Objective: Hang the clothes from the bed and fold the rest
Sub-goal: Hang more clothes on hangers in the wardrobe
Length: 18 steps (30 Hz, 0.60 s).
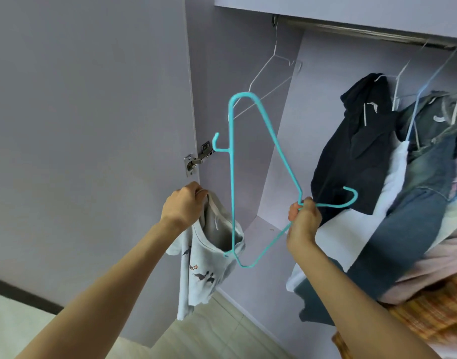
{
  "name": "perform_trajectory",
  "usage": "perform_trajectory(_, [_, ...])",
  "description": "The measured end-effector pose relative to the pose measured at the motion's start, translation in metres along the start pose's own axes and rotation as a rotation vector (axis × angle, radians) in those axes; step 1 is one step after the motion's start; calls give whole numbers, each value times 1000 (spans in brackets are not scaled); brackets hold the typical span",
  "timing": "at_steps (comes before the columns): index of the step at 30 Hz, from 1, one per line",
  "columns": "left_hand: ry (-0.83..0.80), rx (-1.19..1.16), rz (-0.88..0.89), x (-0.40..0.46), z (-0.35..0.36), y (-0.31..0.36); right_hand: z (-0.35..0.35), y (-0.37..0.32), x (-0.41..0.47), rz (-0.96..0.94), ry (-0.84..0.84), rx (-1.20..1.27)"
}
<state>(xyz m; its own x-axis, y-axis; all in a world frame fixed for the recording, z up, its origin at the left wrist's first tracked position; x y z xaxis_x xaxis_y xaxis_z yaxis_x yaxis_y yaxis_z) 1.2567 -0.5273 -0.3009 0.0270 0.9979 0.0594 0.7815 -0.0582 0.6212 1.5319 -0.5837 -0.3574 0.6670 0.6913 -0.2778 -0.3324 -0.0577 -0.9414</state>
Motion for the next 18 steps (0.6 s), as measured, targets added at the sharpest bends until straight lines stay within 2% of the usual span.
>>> perform_trajectory(3, [-39,18,-6,0,2,-1,20,-11,-1,54,-35,111])
perform_trajectory(9, [-151,-24,83,-13,-1,13,60,-45,-10,-60,-145,151])
perform_trajectory(15, [-146,-362,209,-38,-53,47,82,-27,-13,-73,-170,4])
perform_trajectory(18, [-96,-511,204,-48,-82,52,82,-15,-9,-154,-199,-107])
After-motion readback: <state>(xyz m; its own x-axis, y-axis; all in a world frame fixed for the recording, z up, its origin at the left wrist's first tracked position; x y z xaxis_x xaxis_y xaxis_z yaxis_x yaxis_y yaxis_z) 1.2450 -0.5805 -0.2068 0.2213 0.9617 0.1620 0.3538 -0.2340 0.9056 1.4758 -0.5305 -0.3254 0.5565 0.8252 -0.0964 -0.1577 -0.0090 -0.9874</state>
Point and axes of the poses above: each hand's wrist, its own x-axis towards the middle knuckle, its own z-axis out of the palm, y = z × x, the point moved 9 cm from there along x, towards the middle knuckle, and after that the axes turned 5 degrees about -x, right-handed, at the moved point
